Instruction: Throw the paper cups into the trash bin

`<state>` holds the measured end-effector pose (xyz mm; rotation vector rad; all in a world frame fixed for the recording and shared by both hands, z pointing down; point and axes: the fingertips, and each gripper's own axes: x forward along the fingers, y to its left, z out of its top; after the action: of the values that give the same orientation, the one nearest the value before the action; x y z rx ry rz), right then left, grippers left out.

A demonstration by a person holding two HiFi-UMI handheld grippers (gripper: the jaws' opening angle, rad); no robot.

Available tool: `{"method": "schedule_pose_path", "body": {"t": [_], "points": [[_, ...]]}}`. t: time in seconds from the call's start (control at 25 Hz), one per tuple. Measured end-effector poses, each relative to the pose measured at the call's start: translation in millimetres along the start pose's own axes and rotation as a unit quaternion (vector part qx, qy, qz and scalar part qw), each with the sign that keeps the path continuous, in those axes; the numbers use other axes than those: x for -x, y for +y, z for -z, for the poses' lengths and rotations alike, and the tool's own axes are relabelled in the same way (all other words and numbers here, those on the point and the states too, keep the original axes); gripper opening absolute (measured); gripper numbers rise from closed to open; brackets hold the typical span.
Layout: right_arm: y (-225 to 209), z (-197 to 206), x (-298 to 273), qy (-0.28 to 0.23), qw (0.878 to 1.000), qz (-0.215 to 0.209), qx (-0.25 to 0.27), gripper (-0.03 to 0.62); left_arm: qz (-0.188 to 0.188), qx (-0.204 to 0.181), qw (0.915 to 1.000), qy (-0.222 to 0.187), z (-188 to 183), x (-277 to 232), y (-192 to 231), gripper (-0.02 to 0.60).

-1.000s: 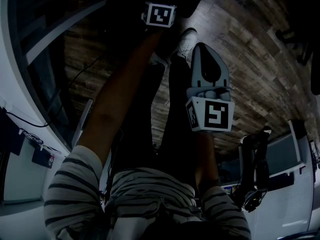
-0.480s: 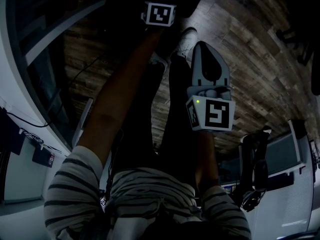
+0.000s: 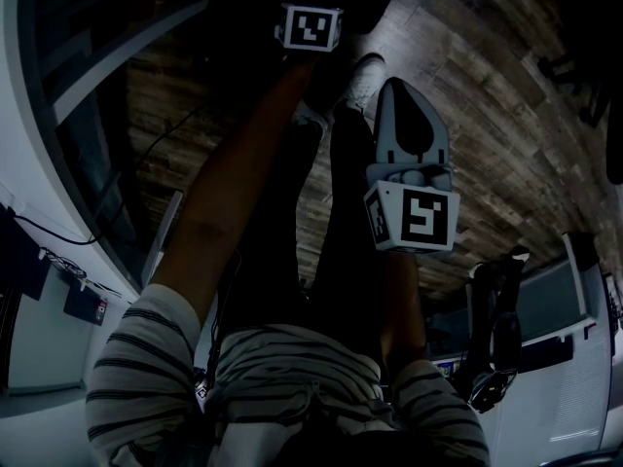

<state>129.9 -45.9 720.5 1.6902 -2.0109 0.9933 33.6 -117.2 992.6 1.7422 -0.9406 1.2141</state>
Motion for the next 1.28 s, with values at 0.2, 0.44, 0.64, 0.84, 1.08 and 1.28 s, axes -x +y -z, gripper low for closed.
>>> {"method": "schedule_pose_path", "body": {"t": [0.2, 0.44, 0.64, 0.84, 1.08, 1.28], "points": [[2.2, -3.3, 2.9, -0.002, 1.0, -0.001, -0.002, 0.009, 0.0, 0.001, 1.0, 0.0, -1.1, 9.4, -1.3, 0.299], [1.6, -15.1, 10.0, -0.006, 1.0, 0.002, -0.003, 0.009, -0.003, 0.002, 1.0, -0.009, -9.6, 27.9, -5.9, 0.278], [3.5, -25.8, 18.4, -0.009, 1.0, 0.004, 0.002, 0.009, 0.002, 0.006, 0.9998, -0.018, -15.6, 46.9, -13.9, 0.263], [4.8, -38.4, 22.7, -0.015, 1.0, 0.004, 0.009, 0.009, 0.003, 0.018, 0.9995, -0.025, -24.7, 62.1, -17.1, 0.246], [7.3, -47.8, 33.1, -0.016, 1.0, 0.005, 0.013, 0.009, 0.001, 0.026, 0.9988, -0.042, -33.1, 89.4, -21.7, 0.206], [9.3, -58.6, 37.7, -0.02, 1.0, 0.004, 0.021, 0.009, 0.007, 0.037, 0.9978, -0.055, -39.3, 106.8, -26.2, 0.183]]}}
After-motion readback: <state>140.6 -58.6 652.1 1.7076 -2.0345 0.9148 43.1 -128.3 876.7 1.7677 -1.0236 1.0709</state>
